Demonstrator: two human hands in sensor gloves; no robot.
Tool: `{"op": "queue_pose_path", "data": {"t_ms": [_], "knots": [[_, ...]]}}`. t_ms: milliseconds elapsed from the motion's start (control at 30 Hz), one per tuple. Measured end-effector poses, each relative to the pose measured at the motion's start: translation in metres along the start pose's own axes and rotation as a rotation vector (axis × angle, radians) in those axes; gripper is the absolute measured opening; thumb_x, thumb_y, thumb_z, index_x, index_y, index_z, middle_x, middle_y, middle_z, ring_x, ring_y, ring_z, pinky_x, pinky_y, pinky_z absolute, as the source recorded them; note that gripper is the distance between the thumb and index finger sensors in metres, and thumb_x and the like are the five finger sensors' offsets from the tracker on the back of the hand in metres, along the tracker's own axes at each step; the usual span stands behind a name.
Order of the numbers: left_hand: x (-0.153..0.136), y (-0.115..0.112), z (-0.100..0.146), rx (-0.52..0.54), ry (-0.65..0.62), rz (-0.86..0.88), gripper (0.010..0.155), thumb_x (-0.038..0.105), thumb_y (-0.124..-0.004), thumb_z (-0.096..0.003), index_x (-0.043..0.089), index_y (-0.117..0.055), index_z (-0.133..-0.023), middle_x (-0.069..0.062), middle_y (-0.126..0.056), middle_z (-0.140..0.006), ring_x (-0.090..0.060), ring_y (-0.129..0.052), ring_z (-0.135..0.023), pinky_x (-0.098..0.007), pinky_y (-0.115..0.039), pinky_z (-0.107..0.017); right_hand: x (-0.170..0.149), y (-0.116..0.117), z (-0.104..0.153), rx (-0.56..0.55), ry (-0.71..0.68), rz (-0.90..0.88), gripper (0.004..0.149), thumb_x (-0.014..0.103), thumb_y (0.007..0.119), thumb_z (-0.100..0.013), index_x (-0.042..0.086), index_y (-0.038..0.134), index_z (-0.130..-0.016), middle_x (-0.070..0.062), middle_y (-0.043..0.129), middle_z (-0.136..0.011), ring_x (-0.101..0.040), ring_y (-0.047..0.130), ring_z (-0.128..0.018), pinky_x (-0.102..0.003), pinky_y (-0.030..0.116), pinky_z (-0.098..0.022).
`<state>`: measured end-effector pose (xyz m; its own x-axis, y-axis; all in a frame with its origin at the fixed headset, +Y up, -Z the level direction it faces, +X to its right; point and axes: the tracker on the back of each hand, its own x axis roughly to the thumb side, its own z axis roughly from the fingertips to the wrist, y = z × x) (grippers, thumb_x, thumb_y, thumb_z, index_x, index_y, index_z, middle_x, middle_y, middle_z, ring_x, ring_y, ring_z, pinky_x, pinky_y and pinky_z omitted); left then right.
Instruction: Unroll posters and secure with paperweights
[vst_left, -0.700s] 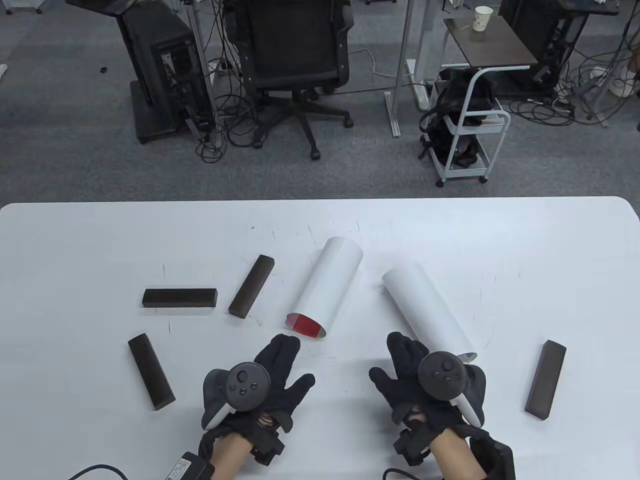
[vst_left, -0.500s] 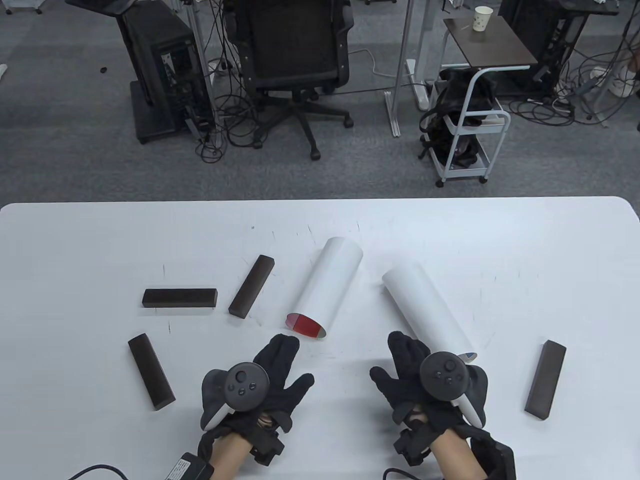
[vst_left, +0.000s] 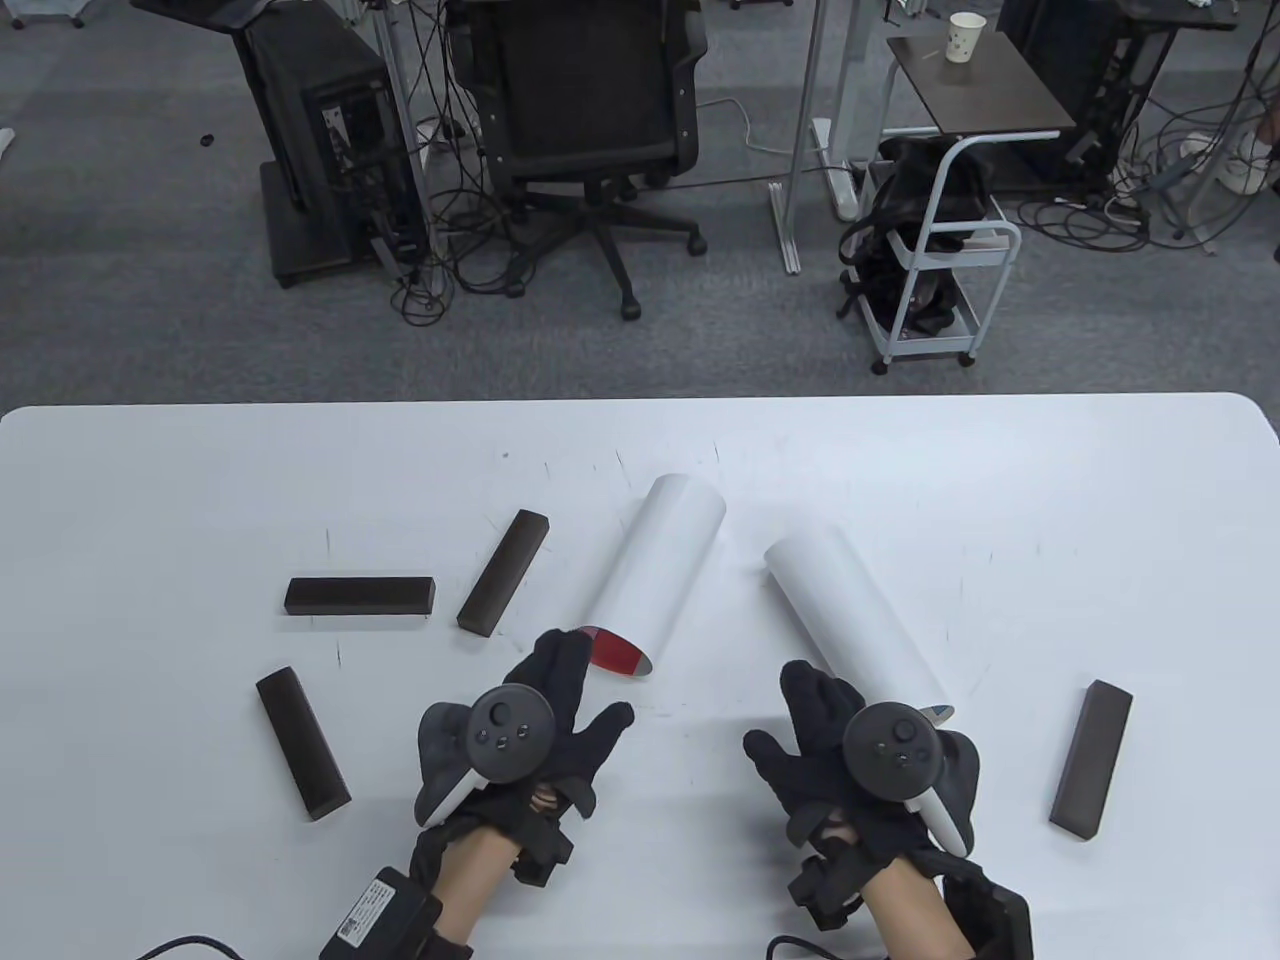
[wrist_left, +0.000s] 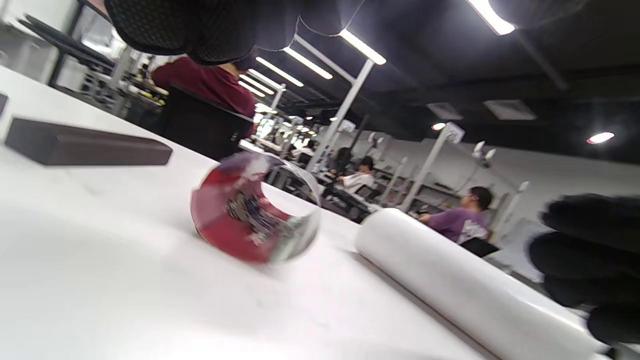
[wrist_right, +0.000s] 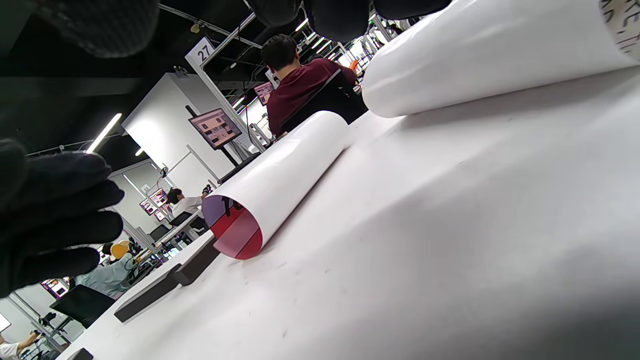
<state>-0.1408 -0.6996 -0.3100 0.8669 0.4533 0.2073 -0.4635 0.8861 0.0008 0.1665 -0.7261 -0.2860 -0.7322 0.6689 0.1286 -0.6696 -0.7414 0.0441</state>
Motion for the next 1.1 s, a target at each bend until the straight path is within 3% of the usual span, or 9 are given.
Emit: {"op": "queue_pose_path", "data": {"t_ms": [167, 300, 533, 667, 800, 933, 1100], "knots": [[0.018, 0.017, -0.046, -0.132, 0.124, -0.083, 0.086, 0.064, -0.070, -0.0455, 0.015, -0.040, -0.109, -0.020, -0.043, -0.113, -0.046, -0.059, -0.102, -0.057, -0.064, -0.069, 0.000, -0.003, -0.001, -0.016, 0.007, -0.008, 0.080, 0.062, 0.069, -0.045, 0.015, 0.040, -0.103, -0.020, 0.045, -0.109, -0.052, 0.041, -0.097, -0.068, 0.042, -0.069], [0.031, 0.018, -0.089, -0.265, 0.193, -0.163, 0.090, 0.068, -0.066, -0.0455, 0.014, -0.035, -0.110, -0.020, -0.040, -0.114, -0.046, -0.056, -0.103, -0.056, -0.063, -0.070, -0.001, -0.006, -0.001, -0.027, 0.016, -0.014, 0.079, 0.062, 0.069, -0.045, 0.015, 0.040, -0.103, -0.021, 0.045, -0.109, -0.052, 0.041, -0.097, -0.068, 0.042, -0.069], [0.011, -0.031, -0.138, -0.447, 0.304, -0.285, 0.095, 0.078, -0.052, -0.0441, 0.014, -0.028, -0.111, -0.019, -0.035, -0.115, -0.046, -0.051, -0.105, -0.056, -0.060, -0.072, -0.005, -0.005, -0.001, -0.022, 0.047, 0.005, 0.078, 0.061, 0.068, -0.045, 0.015, 0.040, -0.102, -0.021, 0.046, -0.108, -0.052, 0.042, -0.097, -0.068, 0.042, -0.069], [-0.004, -0.058, -0.146, -0.495, 0.309, -0.265, 0.101, 0.080, -0.055, -0.0423, 0.012, -0.025, -0.110, -0.019, -0.036, -0.115, -0.046, -0.053, -0.104, -0.055, -0.062, -0.071, -0.008, -0.003, -0.003, -0.013, 0.063, 0.010, 0.078, 0.060, 0.068, -0.046, 0.015, 0.040, -0.102, -0.021, 0.046, -0.108, -0.052, 0.042, -0.097, -0.068, 0.042, -0.069], [-0.010, -0.072, -0.147, -0.498, 0.313, -0.244, 0.097, 0.072, -0.064, -0.0450, 0.010, -0.028, -0.109, -0.018, -0.048, -0.111, -0.037, -0.073, -0.097, -0.048, -0.071, -0.067, -0.010, 0.000, -0.003, 0.000, 0.073, 0.017, 0.078, 0.060, 0.068, -0.046, 0.014, 0.040, -0.102, -0.021, 0.046, -0.108, -0.053, 0.042, -0.097, -0.068, 0.042, -0.069], [-0.014, -0.069, -0.143, -0.410, 0.334, -0.230, 0.085, 0.060, -0.073, -0.0460, 0.010, -0.042, -0.106, -0.011, -0.072, -0.099, -0.021, -0.094, -0.079, -0.038, -0.084, -0.056, -0.010, 0.001, -0.003, 0.003, 0.069, 0.022, 0.078, 0.060, 0.067, -0.046, 0.014, 0.040, -0.102, -0.021, 0.047, -0.108, -0.053, 0.042, -0.097, -0.068, 0.043, -0.069], [-0.028, -0.057, -0.131, -0.310, 0.373, -0.048, 0.071, 0.047, -0.080, -0.0457, 0.009, -0.057, -0.101, -0.006, -0.088, -0.084, -0.013, -0.105, -0.059, -0.033, -0.090, -0.043, -0.009, 0.002, -0.003, 0.011, 0.062, 0.020, 0.078, 0.060, 0.067, -0.046, 0.014, 0.040, -0.102, -0.021, 0.047, -0.108, -0.053, 0.043, -0.096, -0.067, 0.043, -0.069]]}}
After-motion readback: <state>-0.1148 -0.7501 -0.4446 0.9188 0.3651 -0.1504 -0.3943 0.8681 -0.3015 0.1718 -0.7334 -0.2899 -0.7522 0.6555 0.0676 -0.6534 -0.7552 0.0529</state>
